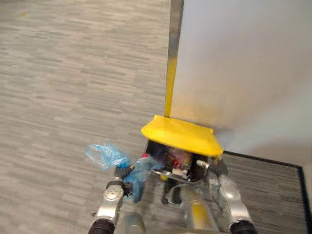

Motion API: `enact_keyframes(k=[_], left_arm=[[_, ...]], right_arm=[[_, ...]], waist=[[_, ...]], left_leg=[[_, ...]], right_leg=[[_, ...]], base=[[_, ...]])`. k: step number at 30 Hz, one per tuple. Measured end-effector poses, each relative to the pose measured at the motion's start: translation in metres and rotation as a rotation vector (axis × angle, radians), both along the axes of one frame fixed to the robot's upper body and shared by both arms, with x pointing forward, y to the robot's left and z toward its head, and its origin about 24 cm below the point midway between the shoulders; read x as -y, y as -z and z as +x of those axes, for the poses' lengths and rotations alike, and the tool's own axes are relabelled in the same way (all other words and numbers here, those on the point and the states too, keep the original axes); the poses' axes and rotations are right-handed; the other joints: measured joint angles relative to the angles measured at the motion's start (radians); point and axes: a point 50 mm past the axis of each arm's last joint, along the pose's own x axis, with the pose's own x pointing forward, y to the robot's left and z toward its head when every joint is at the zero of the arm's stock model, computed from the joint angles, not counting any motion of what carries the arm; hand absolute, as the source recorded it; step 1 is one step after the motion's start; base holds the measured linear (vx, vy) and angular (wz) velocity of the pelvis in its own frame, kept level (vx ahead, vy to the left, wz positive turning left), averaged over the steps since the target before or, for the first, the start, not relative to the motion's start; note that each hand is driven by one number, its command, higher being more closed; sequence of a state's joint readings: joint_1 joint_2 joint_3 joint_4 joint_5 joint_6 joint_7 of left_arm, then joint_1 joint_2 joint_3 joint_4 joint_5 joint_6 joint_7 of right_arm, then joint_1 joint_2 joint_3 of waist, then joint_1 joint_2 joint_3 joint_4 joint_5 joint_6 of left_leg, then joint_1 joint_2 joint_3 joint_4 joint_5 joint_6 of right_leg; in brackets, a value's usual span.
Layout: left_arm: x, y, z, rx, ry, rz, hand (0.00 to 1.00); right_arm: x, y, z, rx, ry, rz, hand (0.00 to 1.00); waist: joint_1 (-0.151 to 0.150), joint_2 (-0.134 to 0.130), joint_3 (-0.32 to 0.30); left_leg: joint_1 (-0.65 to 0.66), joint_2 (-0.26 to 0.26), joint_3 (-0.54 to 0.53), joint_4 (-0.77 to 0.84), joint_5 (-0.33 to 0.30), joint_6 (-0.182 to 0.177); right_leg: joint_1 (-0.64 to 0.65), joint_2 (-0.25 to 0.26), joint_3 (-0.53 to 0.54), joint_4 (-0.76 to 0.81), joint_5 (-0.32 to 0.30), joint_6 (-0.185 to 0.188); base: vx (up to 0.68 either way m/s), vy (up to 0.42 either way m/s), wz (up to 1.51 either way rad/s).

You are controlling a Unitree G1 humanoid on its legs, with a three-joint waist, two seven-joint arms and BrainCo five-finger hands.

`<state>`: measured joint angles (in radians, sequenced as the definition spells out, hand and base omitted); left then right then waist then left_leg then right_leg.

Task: Gather rubbish on tea table into small bin, then transfer packed bag to large trash can.

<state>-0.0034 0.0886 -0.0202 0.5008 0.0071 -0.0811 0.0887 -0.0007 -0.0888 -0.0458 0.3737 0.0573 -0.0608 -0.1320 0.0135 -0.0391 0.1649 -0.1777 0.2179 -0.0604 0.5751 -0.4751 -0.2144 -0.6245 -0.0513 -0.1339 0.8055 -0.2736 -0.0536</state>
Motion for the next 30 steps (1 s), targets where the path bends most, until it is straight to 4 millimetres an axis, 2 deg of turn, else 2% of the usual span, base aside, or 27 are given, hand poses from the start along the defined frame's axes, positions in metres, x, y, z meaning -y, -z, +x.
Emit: enact_keyframes(k=[1, 2, 4, 5, 7, 10, 13, 16, 23, 25, 30], left_arm=[[0.001, 0.000, 0.001, 0.001, -0.004, -0.005, 1.00], [0.003, -0.002, 0.003, 0.013, 0.007, -0.006, 1.00], [0.004, -0.004, 0.005, 0.019, 0.010, -0.010, 1.00], [0.003, -0.005, 0.007, 0.026, 0.014, -0.006, 1.00], [0.000, -0.007, 0.009, 0.031, 0.014, 0.003, 1.00], [-0.011, -0.005, 0.008, 0.018, 0.002, 0.023, 1.00], [-0.019, -0.007, 0.010, 0.019, 0.000, 0.053, 1.00], [-0.022, -0.006, 0.011, 0.013, -0.005, 0.056, 1.00], [-0.035, -0.011, 0.015, 0.023, -0.010, 0.090, 1.00], [-0.041, -0.012, 0.014, 0.025, -0.021, 0.090, 1.00], [-0.044, -0.020, 0.021, 0.055, -0.028, 0.082, 1.00]], right_arm=[[-0.001, -0.006, 0.011, 0.015, -0.034, -0.034, 0.00], [-0.002, -0.016, 0.022, 0.051, -0.065, -0.065, 0.00], [-0.005, -0.031, 0.035, 0.106, -0.093, -0.092, 0.00], [-0.005, -0.041, 0.043, 0.144, -0.096, -0.103, 0.00], [-0.004, -0.050, 0.051, 0.174, -0.096, -0.119, 0.00], [0.002, -0.063, 0.061, 0.213, -0.089, -0.152, 0.00], [0.009, -0.061, 0.069, 0.185, -0.083, -0.176, 0.00], [0.015, -0.058, 0.072, 0.153, -0.076, -0.193, 0.00], [0.024, -0.068, 0.089, 0.148, -0.068, -0.231, 0.00], [0.025, -0.074, 0.096, 0.156, -0.066, -0.242, 0.00], [0.031, -0.089, 0.105, 0.182, -0.064, -0.275, 0.00]], waist=[[0.008, 0.019, 0.013], [0.014, 0.023, 0.011], [0.032, 0.021, 0.011], [0.029, 0.021, 0.016], [0.030, 0.009, 0.023], [0.031, 0.009, 0.026], [0.030, 0.008, 0.028], [0.030, 0.008, 0.031], [0.027, -0.005, 0.061], [0.027, -0.011, 0.067], [0.025, -0.018, 0.073]], left_leg=[[-0.011, 0.018, -0.031, -0.011, 0.002, -0.007], [-0.036, 0.023, -0.042, -0.003, 0.003, -0.018], [-0.036, 0.005, -0.012, 0.000, 0.004, -0.012], [-0.028, -0.010, -0.005, -0.014, -0.016, 0.032], [-0.027, -0.014, -0.003, -0.026, -0.014, 0.029], [-0.025, -0.012, 0.000, -0.066, 0.014, 0.036], [-0.021, -0.014, -0.012, -0.114, 0.043, 0.032], [-0.019, -0.013, -0.030, -0.126, 0.044, 0.030], [-0.005, -0.015, -0.047, -0.158, 0.068, 0.033], [-0.002, -0.018, -0.047, -0.159, 0.072, 0.038], [-0.001, -0.027, -0.046, -0.161, 0.076, 0.045]], right_leg=[[0.004, 0.008, -0.038, -0.021, -0.013, 0.032], [0.008, 0.021, -0.080, -0.104, 0.021, 0.036], [0.015, 0.045, -0.096, -0.182, 0.092, 0.020], [0.014, 0.052, -0.107, -0.201, 0.113, -0.007], [0.018, 0.057, -0.111, -0.215, 0.126, -0.019], [0.029, 0.068, -0.111, -0.254, 0.155, -0.023], [0.036, 0.069, -0.122, -0.295, 0.175, -0.034], [0.045, 0.069, -0.139, -0.307, 0.182, -0.046], [0.073, 0.068, -0.149, -0.340, 0.196, -0.049], [0.079, 0.068, -0.148, -0.340, 0.208, -0.062], [0.081, 0.063, -0.139, -0.344, 0.219, -0.063]], base=[[0.02, -0.160, 0.29], [0.01, -0.129, 0.00], [-0.01, -0.071, -0.11], [-0.02, -0.074, 0.01], [-0.04, -0.048, -0.01], [-0.03, -0.025, -0.03], [0.02, -0.021, 0.11], [0.03, -0.010, 0.11], [0.02, 0.017, 0.08], [0.04, 0.047, 0.01], [0.02, 0.046, -0.01]])
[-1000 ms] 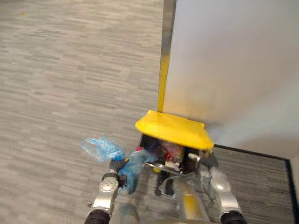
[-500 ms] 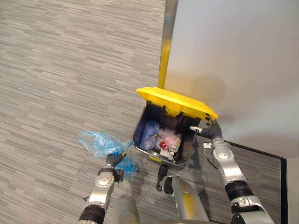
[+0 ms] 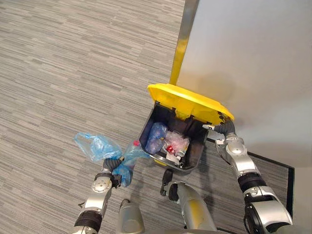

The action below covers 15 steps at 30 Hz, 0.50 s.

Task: Gather rubbish on tea table into small bin, then transfer packed bag to large trash can.

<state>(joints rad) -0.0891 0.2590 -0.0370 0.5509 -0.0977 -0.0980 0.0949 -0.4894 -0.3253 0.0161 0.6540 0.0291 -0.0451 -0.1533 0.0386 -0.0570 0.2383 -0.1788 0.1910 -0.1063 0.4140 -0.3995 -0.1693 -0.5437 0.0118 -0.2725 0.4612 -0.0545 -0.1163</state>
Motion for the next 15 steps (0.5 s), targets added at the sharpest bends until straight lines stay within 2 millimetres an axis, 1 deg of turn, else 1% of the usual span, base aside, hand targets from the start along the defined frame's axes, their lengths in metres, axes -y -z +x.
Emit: enact_keyframes(k=[2, 4, 6, 7, 9, 12, 15], left_arm=[[0.000, -0.006, 0.003, 0.029, -0.003, -0.015, 1.00], [0.001, -0.013, 0.007, 0.064, 0.002, -0.022, 1.00], [0.001, -0.022, 0.011, 0.112, 0.007, -0.033, 1.00], [0.001, -0.027, 0.014, 0.138, 0.013, -0.029, 1.00], [0.003, -0.037, 0.019, 0.180, 0.020, -0.044, 1.00], [0.011, -0.054, 0.029, 0.260, 0.051, -0.066, 1.00], [0.028, -0.071, 0.039, 0.331, 0.118, -0.084, 1.00]], right_arm=[[0.000, -0.006, 0.004, 0.010, -0.001, -0.006, 0.00], [-0.002, -0.011, 0.007, 0.024, -0.006, -0.006, 0.00], [-0.006, -0.018, 0.012, 0.038, -0.027, -0.023, 0.00], [-0.009, -0.021, 0.014, 0.045, -0.044, -0.034, 0.00], [-0.009, -0.022, 0.015, 0.047, -0.046, -0.036, 0.00], [-0.008, -0.023, 0.015, 0.048, -0.046, -0.039, 0.00], [-0.005, -0.028, 0.016, 0.054, -0.056, -0.076, 0.00]], waist=[[-0.002, -0.001, 0.002], [-0.005, -0.004, 0.017], [-0.012, -0.004, 0.018], [-0.021, -0.004, 0.018], [-0.023, -0.004, 0.018], [-0.022, -0.004, 0.019], [-0.026, -0.004, 0.019]], left_leg=[[0.004, -0.001, 0.002, -0.003, 0.002, 0.004], [0.020, -0.002, 0.004, -0.012, 0.004, 0.006], [0.022, -0.002, 0.003, -0.015, 0.005, 0.008], [0.023, -0.002, 0.002, -0.015, 0.005, 0.008], [0.025, -0.002, 0.001, -0.015, 0.005, 0.008], [0.027, -0.002, 0.000, -0.015, 0.005, 0.008], [0.029, -0.002, -0.003, -0.015, 0.005, 0.008]], right_leg=[[0.002, 0.000, 0.004, -0.003, 0.006, -0.005], [0.015, 0.001, 0.006, -0.005, 0.007, -0.004], [0.019, 0.002, 0.007, -0.012, 0.009, -0.001], [0.021, 0.002, 0.007, -0.014, 0.010, 0.000], [0.024, 0.003, 0.007, -0.016, 0.010, 0.000], [0.027, 0.003, 0.006, -0.017, 0.010, 0.000], [0.033, 0.003, 0.003, -0.022, 0.010, 0.001]], base=[[0.03, 0.036, -0.03], [0.00, 0.000, 0.00], [0.00, 0.000, 0.00], [0.00, 0.000, 0.00], [0.00, 0.000, 0.00], [0.00, 0.000, 0.00], [0.00, 0.000, 0.00]])
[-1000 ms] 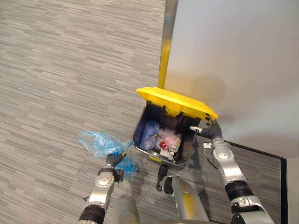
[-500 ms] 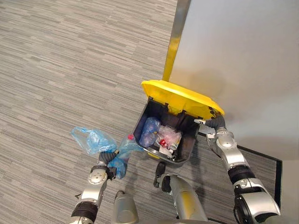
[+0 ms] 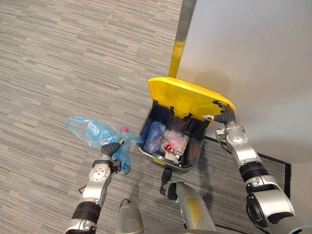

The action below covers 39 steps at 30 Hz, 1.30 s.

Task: Gather rubbish on tea table into small bin, then transfer packed bag to large trash can.

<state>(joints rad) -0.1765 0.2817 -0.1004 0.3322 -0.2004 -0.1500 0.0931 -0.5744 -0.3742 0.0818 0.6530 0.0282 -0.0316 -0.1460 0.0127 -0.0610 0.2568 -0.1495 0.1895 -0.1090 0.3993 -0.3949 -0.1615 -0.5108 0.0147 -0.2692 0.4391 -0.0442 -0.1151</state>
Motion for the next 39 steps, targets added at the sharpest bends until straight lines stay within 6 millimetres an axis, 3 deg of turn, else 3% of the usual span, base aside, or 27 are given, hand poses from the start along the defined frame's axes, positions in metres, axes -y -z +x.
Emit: enact_keyframes(k=[13, 27, 39], left_arm=[[0.059, -0.040, 0.020, 0.155, 0.237, 0.027, 1.00], [0.117, -0.089, 0.042, 0.325, 0.378, 0.085, 1.00], [0.152, -0.099, 0.059, 0.324, 0.445, 0.218, 1.00]], right_arm=[[-0.007, -0.030, 0.014, 0.061, -0.053, -0.061, 0.00], [-0.018, -0.045, 0.020, 0.099, -0.097, -0.111, 0.00], [-0.034, -0.054, 0.019, 0.149, -0.140, -0.101, 0.00]], waist=[[-0.031, 0.007, 0.039], [-0.049, 0.010, 0.047], [-0.052, 0.016, 0.051]], left_leg=[[0.015, -0.012, 0.018, 0.017, -0.008, 0.012], [-0.002, -0.029, 0.060, 0.028, -0.015, 0.023], [-0.048, -0.015, 0.085, 0.092, -0.034, 0.013]], right_leg=[[0.014, 0.002, 0.028, -0.014, 0.017, 0.017], [-0.037, 0.001, 0.082, 0.014, 0.023, 0.022], [-0.072, 0.006, 0.087, 0.030, 0.022, 0.023]], base=[[0.00, 0.023, -0.05], [0.01, 0.021, -0.09], [-0.01, 0.002, -0.03]])
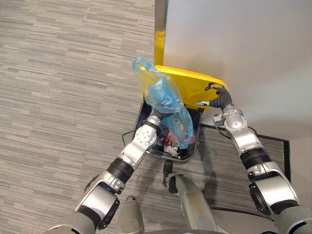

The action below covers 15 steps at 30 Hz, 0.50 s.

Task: Gather rubbish on tea table into small bin, then transfer packed bag to large trash can.

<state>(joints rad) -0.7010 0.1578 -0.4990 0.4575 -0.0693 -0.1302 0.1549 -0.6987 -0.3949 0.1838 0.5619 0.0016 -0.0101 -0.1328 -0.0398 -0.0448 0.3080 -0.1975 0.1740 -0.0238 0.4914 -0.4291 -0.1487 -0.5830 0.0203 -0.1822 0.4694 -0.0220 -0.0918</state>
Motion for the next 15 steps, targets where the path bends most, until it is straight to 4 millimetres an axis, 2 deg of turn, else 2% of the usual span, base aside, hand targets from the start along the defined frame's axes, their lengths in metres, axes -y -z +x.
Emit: enact_keyframes(k=[4, 8, 12, 15], left_arm=[[0.005, 0.001, 0.007, -0.020, -0.004, 0.039, 1.00], [0.006, 0.004, 0.014, -0.035, -0.022, 0.085, 1.00], [-0.001, 0.015, 0.020, -0.088, -0.072, 0.122, 1.00], [-0.009, 0.012, 0.027, -0.085, -0.116, 0.153, 1.00]], right_arm=[[-0.010, -0.005, -0.001, 0.027, -0.036, -0.009, 0.00], [-0.025, -0.019, -0.001, 0.087, -0.065, -0.002, 0.00], [-0.039, -0.041, 0.004, 0.149, -0.098, -0.007, 0.00], [-0.046, -0.059, 0.007, 0.203, -0.113, -0.017, 0.00]], waist=[[0.000, 0.015, 0.013], [0.000, 0.016, 0.016], [-0.002, 0.018, 0.046], [-0.004, 0.016, 0.076]], left_leg=[[-0.016, 0.009, 0.005, 0.038, -0.020, -0.003], [-0.065, 0.018, 0.031, 0.082, -0.033, -0.002], [-0.097, 0.023, 0.057, 0.118, -0.045, -0.004], [-0.143, 0.026, 0.057, 0.151, -0.054, 0.001]], right_leg=[[-0.004, 0.011, 0.000, 0.002, 0.001, -0.001], [-0.062, 0.012, 0.008, 0.021, 0.002, -0.002], [-0.092, 0.012, 0.018, 0.033, 0.006, -0.006], [-0.124, 0.012, 0.018, 0.033, 0.017, -0.007]], base=[[-0.02, 0.013, -0.09], [-0.01, -0.001, -0.10], [-0.01, 0.028, -0.09], [-0.03, 0.025, -0.02]])
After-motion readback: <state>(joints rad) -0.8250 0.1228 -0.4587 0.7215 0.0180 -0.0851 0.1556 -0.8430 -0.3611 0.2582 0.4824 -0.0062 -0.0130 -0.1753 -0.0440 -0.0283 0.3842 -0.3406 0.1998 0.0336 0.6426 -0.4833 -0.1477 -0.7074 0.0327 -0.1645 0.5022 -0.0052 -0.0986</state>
